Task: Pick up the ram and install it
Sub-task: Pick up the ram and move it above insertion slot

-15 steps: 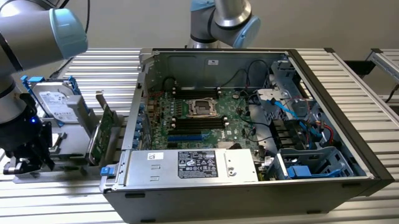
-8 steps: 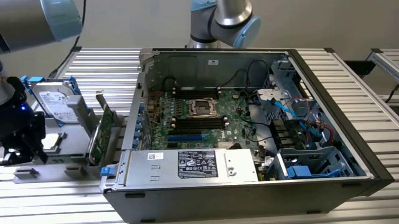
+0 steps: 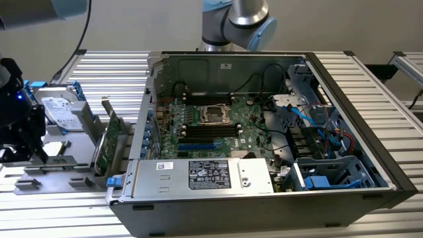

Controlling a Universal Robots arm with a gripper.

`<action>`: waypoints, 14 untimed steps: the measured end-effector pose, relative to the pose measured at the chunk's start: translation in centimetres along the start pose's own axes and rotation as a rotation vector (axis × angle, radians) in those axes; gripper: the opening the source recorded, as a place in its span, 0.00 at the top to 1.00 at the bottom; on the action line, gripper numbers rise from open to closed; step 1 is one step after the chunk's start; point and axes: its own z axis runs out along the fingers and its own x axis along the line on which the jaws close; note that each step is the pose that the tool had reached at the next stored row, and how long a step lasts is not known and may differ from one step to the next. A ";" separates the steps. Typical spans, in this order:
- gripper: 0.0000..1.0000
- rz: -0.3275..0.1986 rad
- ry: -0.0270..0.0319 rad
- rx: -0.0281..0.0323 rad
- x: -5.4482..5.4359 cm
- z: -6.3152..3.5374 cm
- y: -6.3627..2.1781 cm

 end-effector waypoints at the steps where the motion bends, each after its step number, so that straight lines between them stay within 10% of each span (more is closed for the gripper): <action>1: 0.87 0.000 -0.0001 -0.0007 0.0 -0.46 -0.29; 14: 0.87 -0.001 0.0000 -0.0121 0.0 -6.70 -4.83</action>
